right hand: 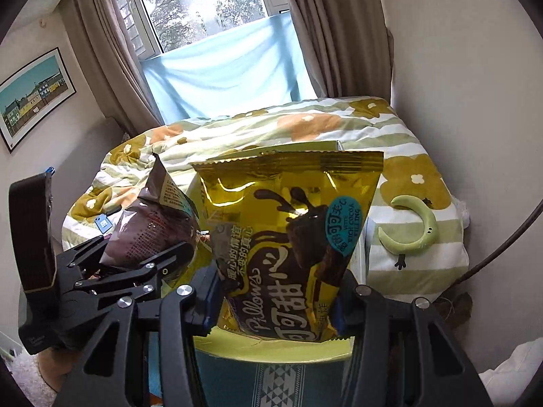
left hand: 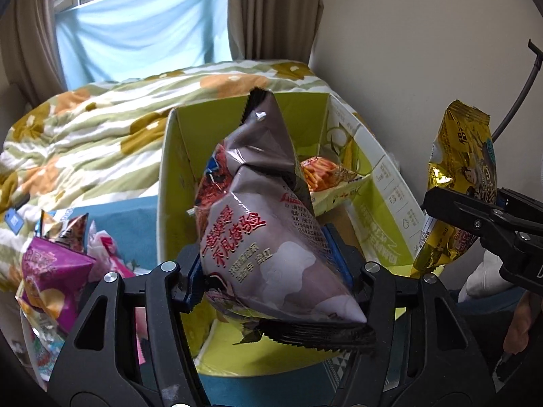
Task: Organize snacks
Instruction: 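Carry both bags into the yellow box and open both tools to release them, then withdraw both tools from the box toward the remaining snacks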
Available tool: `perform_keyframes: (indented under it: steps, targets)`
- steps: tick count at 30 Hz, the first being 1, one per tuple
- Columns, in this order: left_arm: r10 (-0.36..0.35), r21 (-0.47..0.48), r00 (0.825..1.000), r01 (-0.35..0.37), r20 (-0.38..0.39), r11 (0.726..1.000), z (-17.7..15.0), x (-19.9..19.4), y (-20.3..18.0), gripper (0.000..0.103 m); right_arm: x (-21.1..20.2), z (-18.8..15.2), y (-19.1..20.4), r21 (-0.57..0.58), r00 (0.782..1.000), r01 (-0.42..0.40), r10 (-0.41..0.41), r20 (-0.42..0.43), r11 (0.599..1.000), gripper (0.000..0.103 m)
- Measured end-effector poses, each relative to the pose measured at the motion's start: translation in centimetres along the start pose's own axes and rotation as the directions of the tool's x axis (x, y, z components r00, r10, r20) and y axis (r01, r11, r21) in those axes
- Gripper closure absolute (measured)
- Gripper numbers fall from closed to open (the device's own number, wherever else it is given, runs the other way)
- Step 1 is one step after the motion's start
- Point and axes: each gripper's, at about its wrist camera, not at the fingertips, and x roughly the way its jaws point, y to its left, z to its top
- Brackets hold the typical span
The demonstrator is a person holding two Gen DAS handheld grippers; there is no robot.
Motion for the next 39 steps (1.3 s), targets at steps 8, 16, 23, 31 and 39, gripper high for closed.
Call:
perform_keyframes:
  steps: [8, 16, 23, 31, 39]
  targets:
    - [0.005, -0.049, 0.999, -0.007, -0.037, 0.999, -2.1, -0.5, -0.7, 0.001, 1.7, -0.5, -1.8, 0.004, 0.998, -0.049, 0.049, -0.039, 0.999, 0.057]
    - [0.061, -0.083, 0.997, -0.064, -0.042, 0.995, -3.2, -2.5, 0.8, 0.001, 2.5, 0.0, -1.5, -0.037, 0.993, -0.063, 0.059, -0.102, 0.997, 0.057]
    - [0.135, -0.082, 0.991, -0.135, -0.009, 0.987, -3.3, -4.8, 1.9, 0.001, 6.0, -0.2, -0.8, -0.079, 0.984, -0.059, 0.044, -0.174, 0.995, 0.057]
    - [0.156, -0.108, 0.987, -0.158, -0.023, 0.982, -4.4, -5.4, 3.1, 0.001, 7.1, 0.0, -1.0, -0.093, 0.981, -0.047, 0.028, -0.193, 0.995, 0.011]
    - [0.16, -0.138, 0.987, -0.161, -0.017, 0.977, -5.8, -6.5, 3.7, 0.001, 5.5, -0.9, -1.2, -0.086, 0.986, -0.031, 0.016, -0.167, 0.996, 0.003]
